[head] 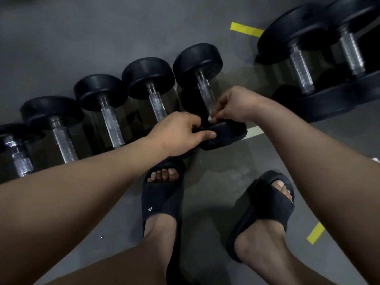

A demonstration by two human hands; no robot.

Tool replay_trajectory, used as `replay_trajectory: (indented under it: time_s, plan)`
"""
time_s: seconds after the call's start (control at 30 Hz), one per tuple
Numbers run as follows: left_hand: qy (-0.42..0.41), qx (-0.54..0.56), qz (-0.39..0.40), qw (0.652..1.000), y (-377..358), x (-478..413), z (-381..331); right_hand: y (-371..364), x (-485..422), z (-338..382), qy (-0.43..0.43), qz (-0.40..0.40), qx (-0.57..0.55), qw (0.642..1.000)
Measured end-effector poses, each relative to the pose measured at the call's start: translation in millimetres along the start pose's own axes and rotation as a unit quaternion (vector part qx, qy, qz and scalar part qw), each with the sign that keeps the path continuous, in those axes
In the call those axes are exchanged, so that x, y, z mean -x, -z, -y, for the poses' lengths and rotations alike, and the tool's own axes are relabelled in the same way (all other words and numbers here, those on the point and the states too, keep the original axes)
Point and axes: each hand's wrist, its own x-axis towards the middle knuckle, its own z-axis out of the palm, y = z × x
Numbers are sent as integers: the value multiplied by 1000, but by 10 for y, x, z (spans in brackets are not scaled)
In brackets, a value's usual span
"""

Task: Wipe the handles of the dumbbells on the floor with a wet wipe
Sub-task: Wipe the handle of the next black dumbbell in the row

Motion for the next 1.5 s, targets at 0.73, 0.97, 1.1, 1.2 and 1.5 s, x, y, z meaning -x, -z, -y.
replay_trajectory:
  time_s: [0.73, 0.97, 1.1, 1.2, 1.5]
  plan:
    - [18, -9, 0, 1000, 8, -1, -13, -116, -460, 208, 59, -252, -111, 960]
    - [7, 2, 3, 1000, 2, 0, 0, -99, -308, 79, 47, -178, -90, 979]
    - [13, -4, -1, 1000, -1, 0, 1, -169, -425, 114, 7, -254, -156, 954]
    - [16, -11, -2, 1000, -4, -2, 1, -169, -551, 151, -35, -288, -218, 932]
    - [12, -9, 6, 1000, 8, -3, -9, -53, -443, -74, -2, -138, -265, 954]
